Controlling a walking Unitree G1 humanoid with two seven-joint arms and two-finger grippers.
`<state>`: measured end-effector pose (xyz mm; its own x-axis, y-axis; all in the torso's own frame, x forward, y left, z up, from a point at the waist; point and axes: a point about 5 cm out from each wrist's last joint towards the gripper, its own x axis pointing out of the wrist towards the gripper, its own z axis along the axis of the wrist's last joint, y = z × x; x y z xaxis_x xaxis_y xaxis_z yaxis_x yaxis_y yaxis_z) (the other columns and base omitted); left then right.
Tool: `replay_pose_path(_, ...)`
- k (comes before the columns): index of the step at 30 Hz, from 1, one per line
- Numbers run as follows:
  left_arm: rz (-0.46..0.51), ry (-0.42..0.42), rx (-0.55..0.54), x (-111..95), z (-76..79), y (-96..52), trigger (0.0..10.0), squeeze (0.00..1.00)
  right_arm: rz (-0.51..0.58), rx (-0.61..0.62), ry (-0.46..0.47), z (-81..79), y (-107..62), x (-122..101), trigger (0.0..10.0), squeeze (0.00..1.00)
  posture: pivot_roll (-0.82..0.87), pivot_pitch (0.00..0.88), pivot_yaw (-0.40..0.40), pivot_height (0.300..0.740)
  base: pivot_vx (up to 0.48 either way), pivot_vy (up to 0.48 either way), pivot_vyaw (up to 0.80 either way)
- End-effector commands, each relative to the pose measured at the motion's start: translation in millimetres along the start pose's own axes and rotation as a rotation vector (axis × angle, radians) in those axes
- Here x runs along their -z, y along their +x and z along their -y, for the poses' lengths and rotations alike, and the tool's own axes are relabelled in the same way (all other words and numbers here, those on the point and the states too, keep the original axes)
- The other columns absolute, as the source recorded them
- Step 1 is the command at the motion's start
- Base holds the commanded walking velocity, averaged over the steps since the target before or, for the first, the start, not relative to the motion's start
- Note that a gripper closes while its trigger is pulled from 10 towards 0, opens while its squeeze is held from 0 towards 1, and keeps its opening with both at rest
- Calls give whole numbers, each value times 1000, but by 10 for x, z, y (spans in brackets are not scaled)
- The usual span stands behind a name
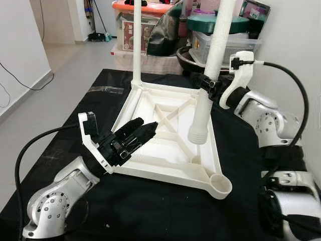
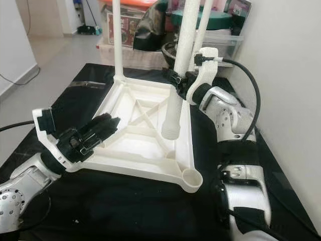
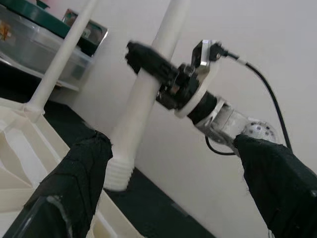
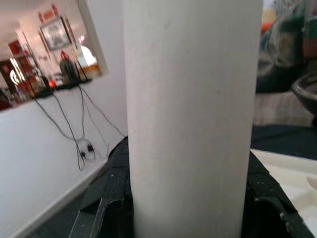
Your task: Building children table
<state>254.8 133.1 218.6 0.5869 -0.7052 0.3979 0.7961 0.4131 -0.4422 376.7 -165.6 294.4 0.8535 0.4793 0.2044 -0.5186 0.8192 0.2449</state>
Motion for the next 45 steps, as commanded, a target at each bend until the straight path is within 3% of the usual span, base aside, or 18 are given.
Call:
replay_pose_path(1,-30,2,-8,51,-17,-17,10000,0,77,8,13,10,3,-135,0,0,58,0,-94,740,0,0,0)
replay_pose_path(3,-50,-4,3,88,8,-31,10000,0,128,1,33,-1,3,-189,0,0,73,0,-94,740,0,0,0)
replay_pose_path(6,-154,32,0,263,37,-91,10000,0,299,27,179,57,-36,-395,0,0,67,0,-94,740,0,0,0)
replay_pose_path(11,-257,100,-115,449,-79,-125,10000,0,360,70,268,101,-76,-389,0,0,69,0,-97,740,0,0,0)
replay_pose_path(13,-257,100,-115,449,-79,-125,10000,0,360,70,268,101,-76,-389,0,0,69,0,-97,740,0,0,0)
replay_pose_path(15,-327,169,-256,583,-231,-139,10000,0,389,102,334,117,-101,-317,0,0,66,0,-94,740,0,0,0)
replay_pose_path(18,-332,211,-351,605,-349,-133,10000,0,378,97,370,59,-102,-204,0,0,63,0,-93,740,0,0,0)
replay_pose_path(34,-281,251,-343,538,-364,-71,10000,0,363,15,382,-178,-79,-55,0,0,59,0,-91,740,0,0,0)
replay_pose_path(45,-262,290,-279,395,-385,-14,10000,0,282,-267,300,-582,-133,56,0,0,58,0,-92,740,0,0,0)
